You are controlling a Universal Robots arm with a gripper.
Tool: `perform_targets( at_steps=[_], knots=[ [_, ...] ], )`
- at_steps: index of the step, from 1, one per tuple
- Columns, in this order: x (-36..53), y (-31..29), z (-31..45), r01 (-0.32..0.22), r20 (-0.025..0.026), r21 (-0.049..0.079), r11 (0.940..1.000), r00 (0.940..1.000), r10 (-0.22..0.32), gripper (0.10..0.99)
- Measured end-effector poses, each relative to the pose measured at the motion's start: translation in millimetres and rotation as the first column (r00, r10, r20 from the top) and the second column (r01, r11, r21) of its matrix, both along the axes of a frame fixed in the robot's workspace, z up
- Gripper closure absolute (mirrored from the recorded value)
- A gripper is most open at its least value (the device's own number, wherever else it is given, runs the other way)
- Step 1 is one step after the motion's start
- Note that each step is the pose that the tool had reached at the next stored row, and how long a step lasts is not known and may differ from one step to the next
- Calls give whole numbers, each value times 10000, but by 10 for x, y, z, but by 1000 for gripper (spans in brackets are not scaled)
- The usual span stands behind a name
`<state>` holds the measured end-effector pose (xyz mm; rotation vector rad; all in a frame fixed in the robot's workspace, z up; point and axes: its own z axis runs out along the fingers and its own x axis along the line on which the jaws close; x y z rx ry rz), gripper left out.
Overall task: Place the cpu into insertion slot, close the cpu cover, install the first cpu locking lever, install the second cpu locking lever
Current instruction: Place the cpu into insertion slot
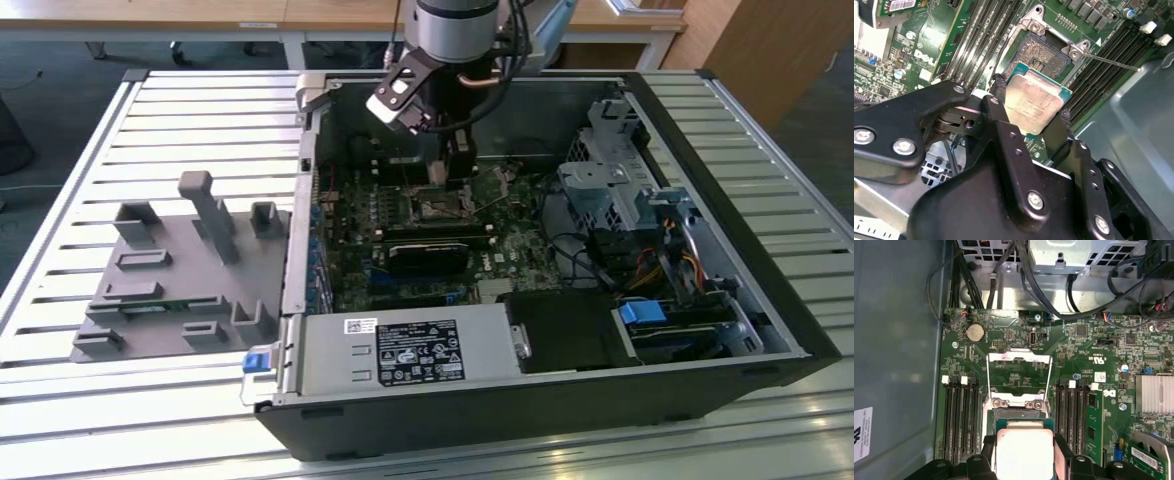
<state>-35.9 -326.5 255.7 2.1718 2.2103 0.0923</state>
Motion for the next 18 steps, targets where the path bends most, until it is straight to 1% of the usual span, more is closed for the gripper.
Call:
perform_targets(
  at_steps=[7,18],
  knots=[
    [-11,12,-96,-23,-1,-1,10000,10000,23,545],
    [-24,37,-219,-23,-1,-2,10000,10000,23,545]
  ],
)
